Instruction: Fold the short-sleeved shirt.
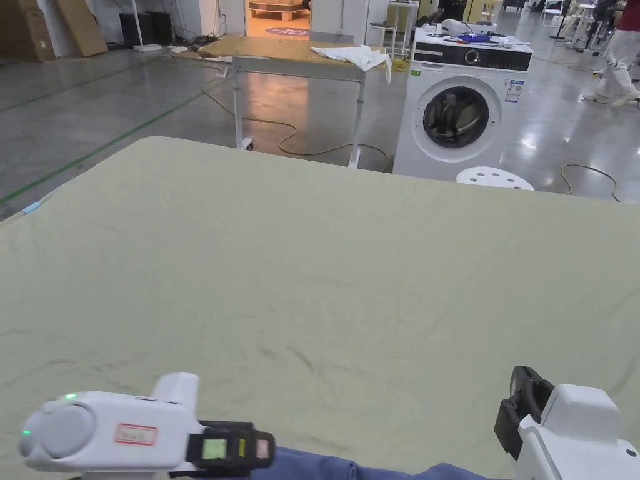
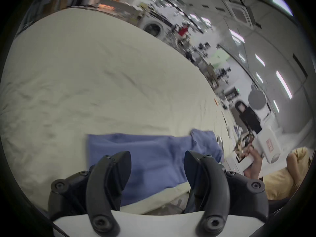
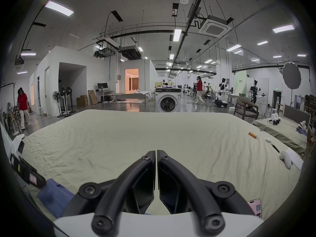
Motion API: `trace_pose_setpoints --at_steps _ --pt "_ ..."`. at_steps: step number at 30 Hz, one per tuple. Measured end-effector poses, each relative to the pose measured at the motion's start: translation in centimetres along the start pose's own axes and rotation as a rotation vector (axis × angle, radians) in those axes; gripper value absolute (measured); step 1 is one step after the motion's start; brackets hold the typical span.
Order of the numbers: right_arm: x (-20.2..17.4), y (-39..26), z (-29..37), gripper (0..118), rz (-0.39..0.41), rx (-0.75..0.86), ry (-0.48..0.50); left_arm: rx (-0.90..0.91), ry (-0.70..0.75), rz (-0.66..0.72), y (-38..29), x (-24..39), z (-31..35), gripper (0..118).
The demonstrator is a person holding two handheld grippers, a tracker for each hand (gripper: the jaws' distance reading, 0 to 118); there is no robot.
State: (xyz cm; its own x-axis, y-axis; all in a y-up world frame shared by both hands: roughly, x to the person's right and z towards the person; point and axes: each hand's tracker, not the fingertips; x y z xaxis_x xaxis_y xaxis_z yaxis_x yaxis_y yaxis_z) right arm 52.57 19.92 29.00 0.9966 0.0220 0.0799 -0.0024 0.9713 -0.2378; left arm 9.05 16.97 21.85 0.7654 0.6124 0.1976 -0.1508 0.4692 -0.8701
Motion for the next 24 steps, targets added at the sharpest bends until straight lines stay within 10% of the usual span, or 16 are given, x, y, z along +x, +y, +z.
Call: trace_pose_setpoints --at_steps 14,18,24 --pt "-0.2 -0.2 -0.3 1 -0.018 -0.013 0.005 -0.110 -0.394 0.338 -3.1 -11.9 -4.7 70" --pt "-0.1 -0.2 -0.2 1 -0.015 -0.017 0.002 -0.096 -0.316 0.274 -2.9 -10.9 -6.0 16" --pt "0.5 -0.1 0.0 1 -0.008 -0.018 -0.011 -0.079 -0.255 0.191 -1.8 -6.1 -3.8 11"
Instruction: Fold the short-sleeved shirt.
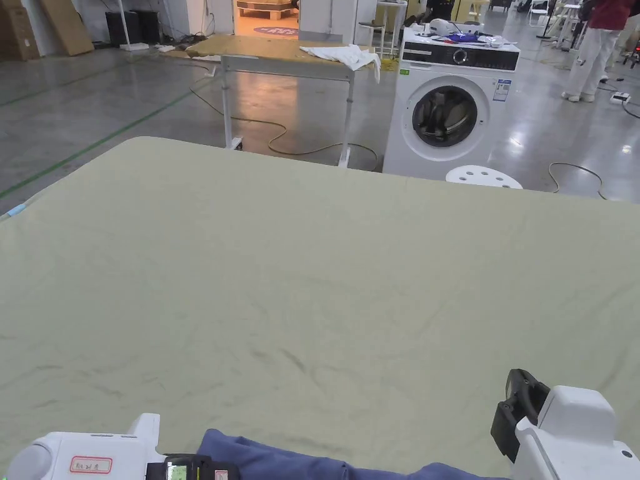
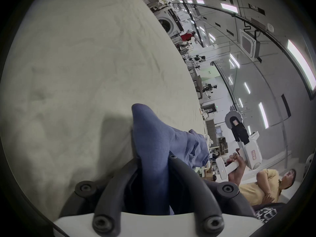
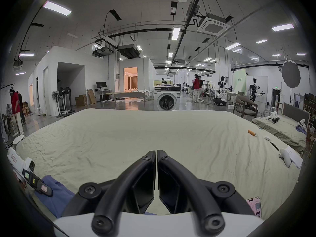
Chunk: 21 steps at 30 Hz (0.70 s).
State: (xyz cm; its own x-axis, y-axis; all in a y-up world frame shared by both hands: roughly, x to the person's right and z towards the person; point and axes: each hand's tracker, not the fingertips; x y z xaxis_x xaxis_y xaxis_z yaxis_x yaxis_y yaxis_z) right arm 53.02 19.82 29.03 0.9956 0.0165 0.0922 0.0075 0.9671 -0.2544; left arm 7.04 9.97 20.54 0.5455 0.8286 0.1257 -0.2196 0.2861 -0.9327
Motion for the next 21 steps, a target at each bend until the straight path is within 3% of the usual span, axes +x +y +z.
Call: trace_pose_setpoints --at_steps 3,7,14,17,21 --pt "0.2 0.0 -0.1 1 0.001 -0.004 -0.004 0.011 0.020 -0.050 0.5 1.8 1.5 11" --pt "0.5 -0.1 -0.2 1 0.005 -0.012 -0.003 0.065 0.151 -0.149 1.2 6.4 5.4 10" --pt "0.3 -0.1 -0.4 1 -0.005 -0.013 0.018 0.134 0.481 -0.234 2.6 11.0 12.8 10" --pt "0.0 -0.2 -0.4 1 -0.010 -0.011 0.027 0.138 0.615 -0.245 2.9 11.6 13.2 10" --pt "-0.2 -0.3 -0.6 1 -0.013 -0.017 0.034 0.121 0.649 -0.268 2.5 13.0 11.1 11"
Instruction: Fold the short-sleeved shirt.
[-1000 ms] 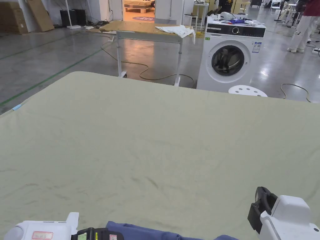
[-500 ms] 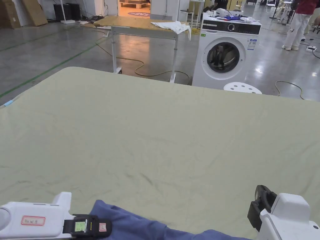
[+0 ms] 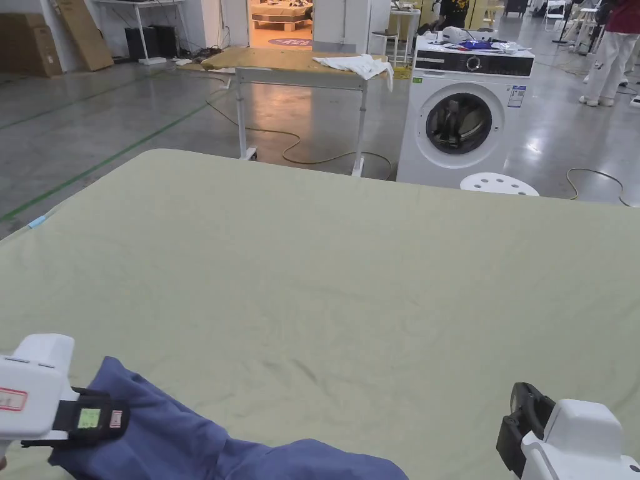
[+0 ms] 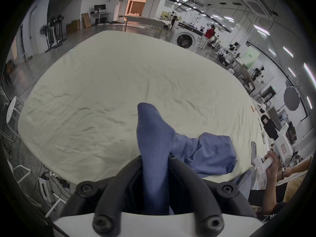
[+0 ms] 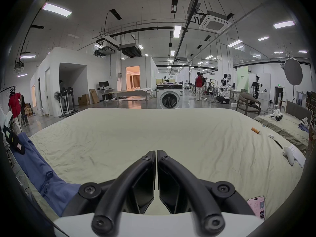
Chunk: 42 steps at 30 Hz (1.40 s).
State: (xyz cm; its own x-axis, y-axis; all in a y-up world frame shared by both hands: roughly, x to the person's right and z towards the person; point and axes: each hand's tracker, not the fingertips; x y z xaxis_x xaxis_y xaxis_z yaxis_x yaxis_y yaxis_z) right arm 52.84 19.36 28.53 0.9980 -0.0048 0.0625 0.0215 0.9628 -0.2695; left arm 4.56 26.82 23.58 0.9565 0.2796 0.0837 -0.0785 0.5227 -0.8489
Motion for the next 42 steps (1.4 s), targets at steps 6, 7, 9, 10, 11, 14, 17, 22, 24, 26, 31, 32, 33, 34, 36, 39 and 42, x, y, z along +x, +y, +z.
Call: trace_pose_setpoints --at_steps 6,7,9,10,11,14,17,22,24,26,31,32,33,34,36,39,42 --pt "-0.3 -0.2 0.0 1 0.002 -0.006 0.001 -0.025 -0.053 -0.070 -0.6 6.5 -1.3 11" --pt "-0.3 -0.3 0.0 1 0.005 -0.009 0.000 -0.031 -0.069 -0.091 -0.8 7.7 -1.6 11" --pt "-0.2 -0.5 -0.1 1 0.005 -0.014 -0.003 -0.042 -0.100 -0.130 -1.2 9.7 -2.5 11" --pt "-0.2 -0.6 -0.1 1 0.006 -0.016 -0.004 -0.066 -0.114 -0.161 -1.3 10.5 -3.4 11" --pt "-0.1 -0.7 0.0 1 0.007 -0.017 -0.007 -0.092 -0.128 -0.179 -1.5 11.4 -4.1 11" --pt "0.1 -1.0 0.0 1 0.011 -0.024 -0.012 -0.143 -0.131 -0.212 -2.7 14.5 -7.2 11" --pt "0.4 -1.3 0.1 1 0.013 -0.029 -0.020 -0.176 -0.119 -0.236 -3.6 16.9 -10.0 11" --pt "1.0 -1.4 0.4 1 0.016 -0.037 -0.035 -0.185 -0.092 -0.260 -4.6 19.9 -12.1 12" --pt "1.1 -1.3 0.5 1 0.019 -0.036 -0.040 -0.186 -0.098 -0.261 -4.4 20.2 -12.6 13" --pt "1.2 -1.3 0.5 1 0.020 -0.035 -0.041 -0.202 -0.105 -0.243 -4.4 20.4 -13.2 18" --pt "1.3 -1.2 0.9 1 0.019 -0.033 -0.043 -0.208 -0.225 -0.176 -4.1 19.9 -12.9 62" --pt "1.4 -1.2 0.9 1 0.019 -0.033 -0.043 -0.193 -0.257 -0.159 -3.9 19.7 -12.4 62" --pt "1.4 -1.2 1.0 1 0.018 -0.032 -0.045 -0.179 -0.292 -0.137 -3.6 19.2 -11.8 62" --pt "1.5 -1.2 1.0 1 0.018 -0.032 -0.046 -0.161 -0.314 -0.112 -3.3 18.7 -11.1 62" --pt "1.6 -1.2 1.2 1 0.013 -0.032 -0.046 -0.119 -0.359 -0.083 -3.0 17.8 -10.2 61" --pt "1.6 -1.1 1.3 1 0.008 -0.028 -0.049 -0.089 -0.341 -0.055 -3.1 16.6 -10.7 52" --pt "1.5 -1.1 1.4 1 0.008 -0.027 -0.045 -0.141 -0.312 -0.042 -3.8 16.2 -13.3 22"
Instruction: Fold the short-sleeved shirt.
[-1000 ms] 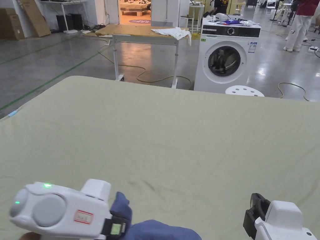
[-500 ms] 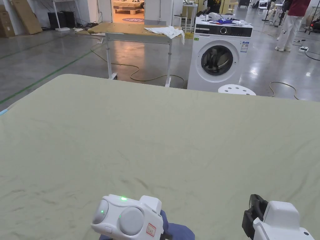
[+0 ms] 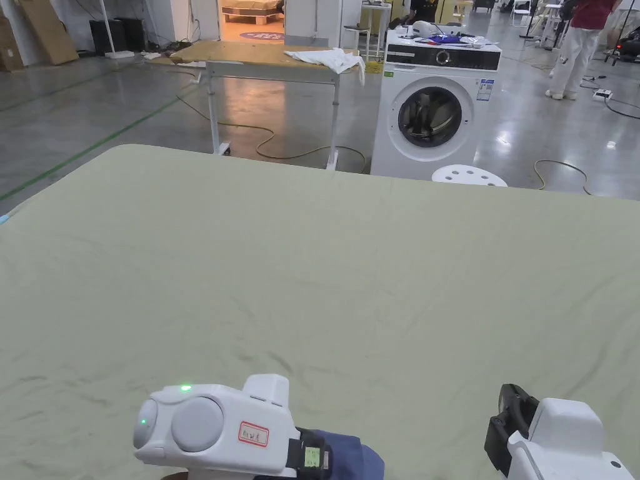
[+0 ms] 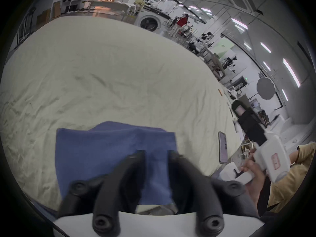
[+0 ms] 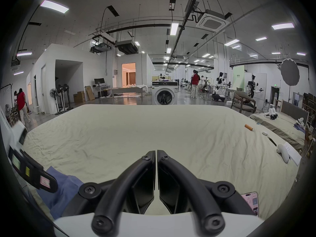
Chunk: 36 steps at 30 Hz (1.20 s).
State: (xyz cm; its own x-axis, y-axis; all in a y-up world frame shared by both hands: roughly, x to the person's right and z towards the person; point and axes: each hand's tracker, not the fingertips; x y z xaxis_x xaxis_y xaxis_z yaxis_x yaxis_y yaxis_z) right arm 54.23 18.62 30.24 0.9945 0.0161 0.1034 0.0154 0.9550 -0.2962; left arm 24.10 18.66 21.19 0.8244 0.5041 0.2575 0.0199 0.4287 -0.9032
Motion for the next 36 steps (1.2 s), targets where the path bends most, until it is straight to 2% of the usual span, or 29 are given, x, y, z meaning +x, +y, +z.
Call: trace_pose_setpoints --at_steps 1,6,9,18,20,25,31,33,36 --pt "-0.1 0.0 0.0 1 0.002 -0.001 0.001 -0.035 -0.023 0.010 -0.3 -0.4 -1.0 16" --pt "-0.3 -0.2 0.0 1 -0.001 -0.002 0.002 -0.045 -0.055 0.011 -2.1 -1.0 -4.8 14" --pt "-0.5 -0.3 0.0 1 -0.006 -0.004 0.006 -0.025 -0.054 0.033 -2.7 -1.8 -6.2 8" --pt "-1.7 0.6 -0.4 1 -0.010 0.026 0.021 0.026 -0.069 -0.079 -2.3 -1.0 -2.8 6" --pt "-2.2 0.8 -0.7 1 -0.010 0.033 0.025 0.110 -0.044 -0.134 -1.8 -0.6 -1.0 6" --pt "-3.6 1.9 -1.2 1 -0.015 0.078 0.018 0.467 0.165 -0.310 -1.0 0.1 3.5 6" --pt "-4.5 3.8 -0.9 1 -0.002 0.174 -0.007 0.881 0.440 -0.389 -1.2 -0.2 7.3 6" --pt "-4.7 4.3 -0.7 1 0.001 0.195 -0.013 0.974 0.505 -0.429 -1.4 -0.4 8.0 6" --pt "-4.7 4.8 -0.4 1 0.005 0.224 -0.032 1.057 0.624 -0.418 -1.7 -0.8 8.9 6"
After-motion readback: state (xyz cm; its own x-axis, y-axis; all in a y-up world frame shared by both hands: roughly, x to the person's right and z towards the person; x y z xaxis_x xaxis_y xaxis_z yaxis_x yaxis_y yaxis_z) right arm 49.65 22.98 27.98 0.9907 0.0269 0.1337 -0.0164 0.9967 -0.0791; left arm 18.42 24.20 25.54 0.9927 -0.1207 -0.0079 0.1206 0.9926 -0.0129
